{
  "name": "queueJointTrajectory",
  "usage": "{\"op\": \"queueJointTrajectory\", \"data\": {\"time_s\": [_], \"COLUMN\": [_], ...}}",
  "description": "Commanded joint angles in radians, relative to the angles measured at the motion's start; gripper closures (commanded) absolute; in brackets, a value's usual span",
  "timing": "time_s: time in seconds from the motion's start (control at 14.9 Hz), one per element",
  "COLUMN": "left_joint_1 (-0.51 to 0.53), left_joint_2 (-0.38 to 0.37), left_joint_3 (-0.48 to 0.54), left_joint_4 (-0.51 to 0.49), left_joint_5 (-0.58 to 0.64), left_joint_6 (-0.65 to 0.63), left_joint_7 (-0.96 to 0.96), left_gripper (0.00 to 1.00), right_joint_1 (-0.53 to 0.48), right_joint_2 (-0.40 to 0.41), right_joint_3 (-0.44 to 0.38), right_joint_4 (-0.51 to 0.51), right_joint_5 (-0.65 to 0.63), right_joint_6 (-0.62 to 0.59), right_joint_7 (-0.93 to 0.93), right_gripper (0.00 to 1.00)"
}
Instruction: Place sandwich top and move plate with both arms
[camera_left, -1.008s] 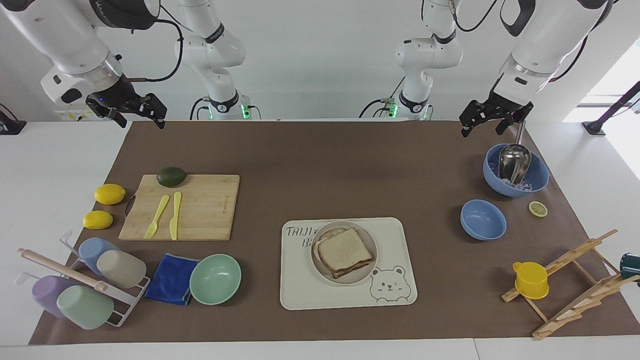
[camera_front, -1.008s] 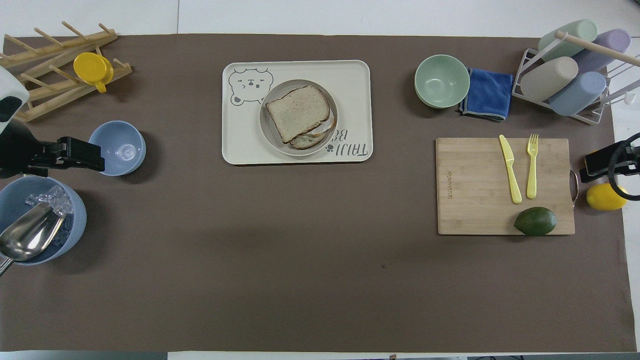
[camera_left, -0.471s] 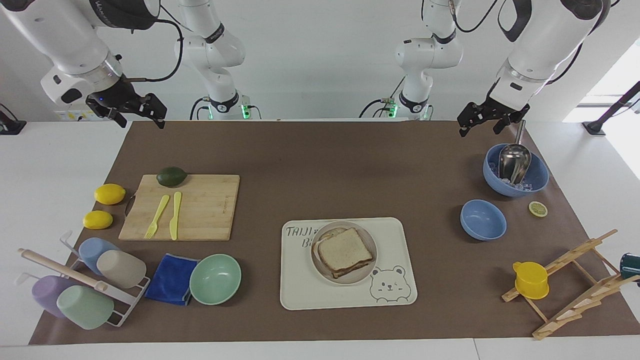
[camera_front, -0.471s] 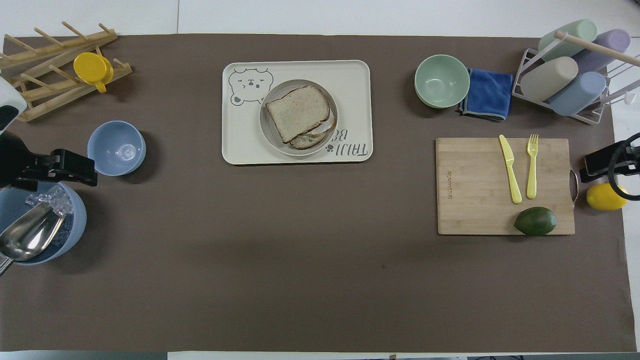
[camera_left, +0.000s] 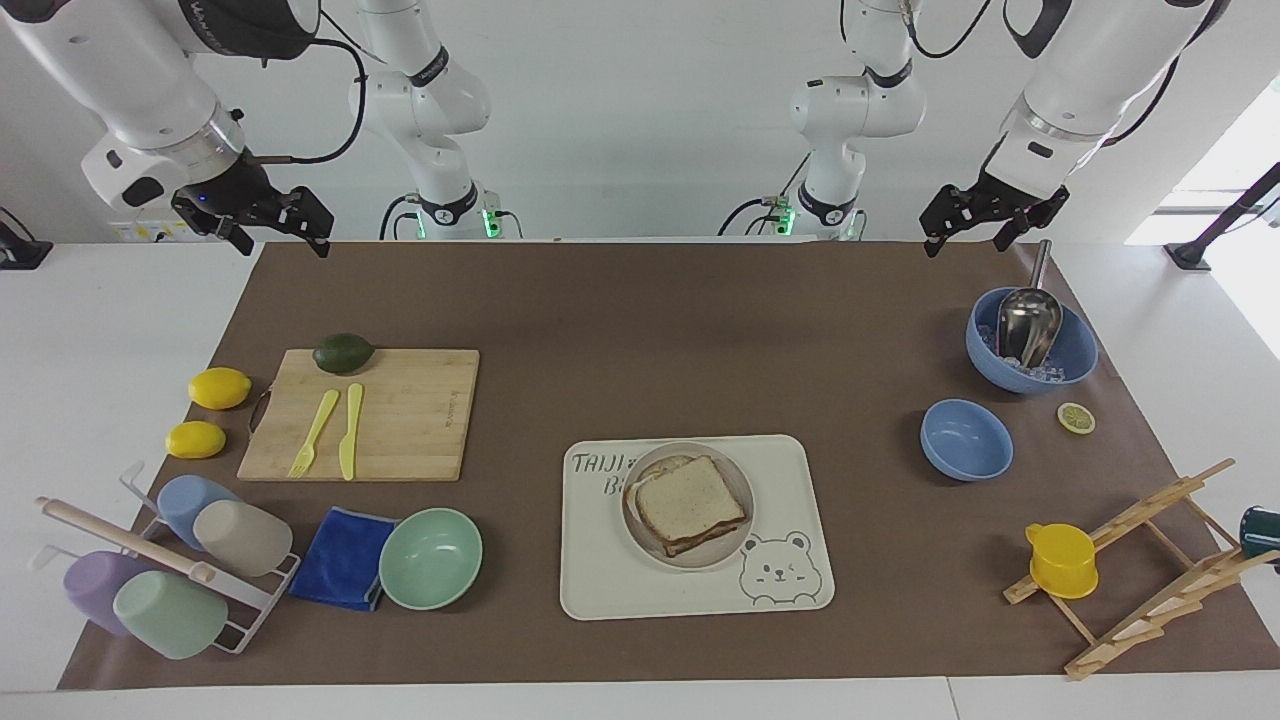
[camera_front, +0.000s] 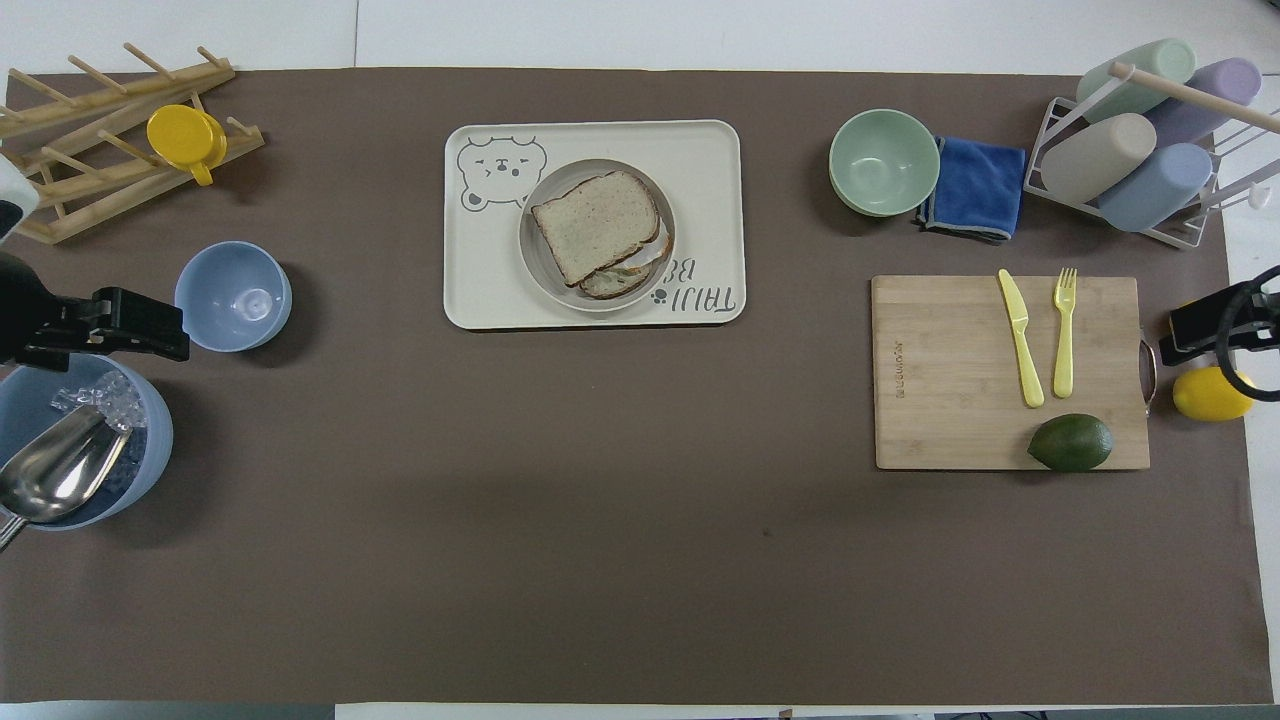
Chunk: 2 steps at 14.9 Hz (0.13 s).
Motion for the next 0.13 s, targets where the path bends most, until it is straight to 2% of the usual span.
{"op": "queueJointTrajectory", "data": {"time_s": [0.0,0.07], "left_joint_1": [0.004,0.003], "left_joint_2": [-0.012,-0.010], "left_joint_3": [0.001,0.004], "left_joint_4": [-0.013,-0.011], "left_joint_5": [0.017,0.014], "left_joint_6": [0.020,0.024], "left_joint_7": [0.009,0.006], "left_gripper": [0.00,0.00], "right_joint_1": [-0.001,-0.001], "right_joint_2": [-0.028,-0.028], "right_joint_3": [-0.004,-0.004], "right_joint_4": [-0.034,-0.034], "right_joint_5": [0.008,0.008], "right_joint_6": [0.018,0.018], "right_joint_7": [-0.016,-0.016], "right_gripper": [0.00,0.00]}}
